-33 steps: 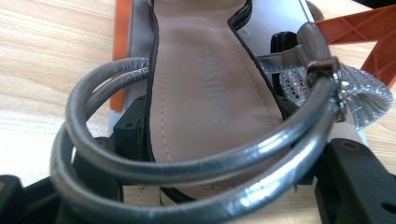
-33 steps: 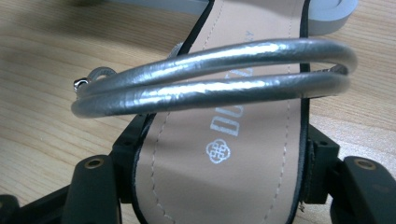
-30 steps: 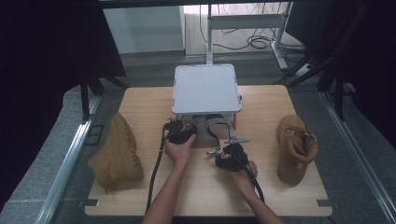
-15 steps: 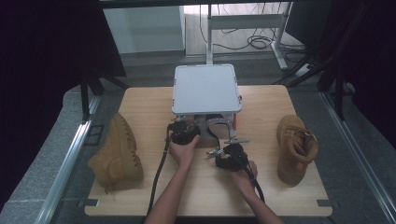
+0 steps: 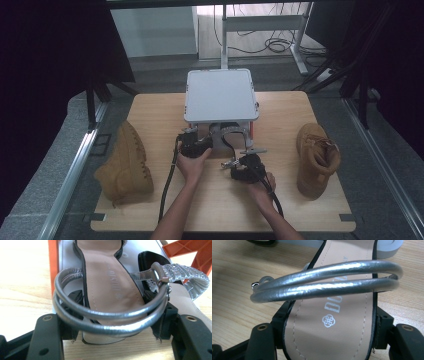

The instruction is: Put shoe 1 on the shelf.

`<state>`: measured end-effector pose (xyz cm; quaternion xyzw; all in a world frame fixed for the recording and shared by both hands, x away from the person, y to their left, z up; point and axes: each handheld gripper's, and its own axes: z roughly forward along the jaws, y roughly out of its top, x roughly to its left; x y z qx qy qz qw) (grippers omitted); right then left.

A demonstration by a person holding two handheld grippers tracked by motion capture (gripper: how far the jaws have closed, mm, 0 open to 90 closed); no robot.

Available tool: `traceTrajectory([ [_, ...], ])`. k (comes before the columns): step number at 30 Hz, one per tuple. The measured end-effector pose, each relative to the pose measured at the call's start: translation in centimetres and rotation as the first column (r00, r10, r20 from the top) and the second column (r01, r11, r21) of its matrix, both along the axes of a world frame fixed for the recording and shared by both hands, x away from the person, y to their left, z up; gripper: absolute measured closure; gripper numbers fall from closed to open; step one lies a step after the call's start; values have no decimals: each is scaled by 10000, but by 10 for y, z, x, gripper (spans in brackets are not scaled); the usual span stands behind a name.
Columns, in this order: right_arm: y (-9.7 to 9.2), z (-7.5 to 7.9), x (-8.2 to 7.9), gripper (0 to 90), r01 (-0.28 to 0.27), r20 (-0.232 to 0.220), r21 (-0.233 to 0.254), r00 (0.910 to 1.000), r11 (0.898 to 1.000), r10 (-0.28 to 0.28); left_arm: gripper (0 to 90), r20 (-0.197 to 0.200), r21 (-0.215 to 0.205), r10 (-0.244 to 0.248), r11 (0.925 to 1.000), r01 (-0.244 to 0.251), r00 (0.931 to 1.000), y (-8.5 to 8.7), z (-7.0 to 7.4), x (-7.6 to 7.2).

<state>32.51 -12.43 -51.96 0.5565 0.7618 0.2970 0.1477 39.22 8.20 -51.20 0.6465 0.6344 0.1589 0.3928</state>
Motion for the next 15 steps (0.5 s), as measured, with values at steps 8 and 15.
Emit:
traceTrajectory([
  [8,-1,1,0,362,180,184,159,9997,9997,-183,362,-78,-10,-33,10000,33,10000,0,1,1],
  [15,-7,5,3,369,326,277,638,9990,9974,-344,362,-156,39,-83,10000,83,9998,1,1,2],
])
